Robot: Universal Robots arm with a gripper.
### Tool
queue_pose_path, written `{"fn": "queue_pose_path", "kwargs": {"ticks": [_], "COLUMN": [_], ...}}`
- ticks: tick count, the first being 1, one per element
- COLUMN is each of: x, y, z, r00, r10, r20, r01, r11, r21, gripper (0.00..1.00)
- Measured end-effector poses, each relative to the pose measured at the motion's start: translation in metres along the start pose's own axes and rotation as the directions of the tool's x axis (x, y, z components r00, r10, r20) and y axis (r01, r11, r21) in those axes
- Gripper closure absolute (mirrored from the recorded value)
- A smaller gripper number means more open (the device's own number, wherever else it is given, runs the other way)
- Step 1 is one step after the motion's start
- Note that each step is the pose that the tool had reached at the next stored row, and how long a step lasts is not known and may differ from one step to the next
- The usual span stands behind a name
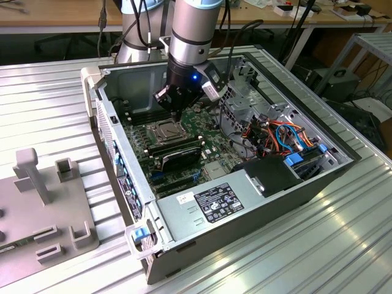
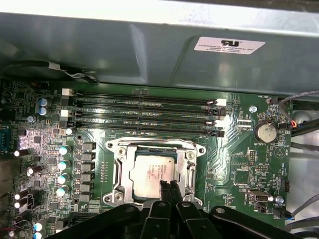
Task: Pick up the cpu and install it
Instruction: 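Install the second cpu locking lever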
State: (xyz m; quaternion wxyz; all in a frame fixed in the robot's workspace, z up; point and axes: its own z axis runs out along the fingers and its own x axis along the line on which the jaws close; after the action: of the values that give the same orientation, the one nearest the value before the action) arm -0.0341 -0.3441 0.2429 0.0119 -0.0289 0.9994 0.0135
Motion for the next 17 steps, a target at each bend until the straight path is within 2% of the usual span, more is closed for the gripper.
{"fn": "queue_pose_path", "kwargs": {"ticks": [4, 17], "x": [0.0, 0.0006], "y": [-0.0006, -0.0096], "z": [0.0, -0.0002], "r00": [1.0, 1.0], "r10": [0.0, 0.0], "r20": [0.0, 0.0], "r01": [0.0, 0.0], "r11": [1.0, 1.0], "r21": [-0.0001, -0.0001], "gripper": [0.89, 0.89]}}
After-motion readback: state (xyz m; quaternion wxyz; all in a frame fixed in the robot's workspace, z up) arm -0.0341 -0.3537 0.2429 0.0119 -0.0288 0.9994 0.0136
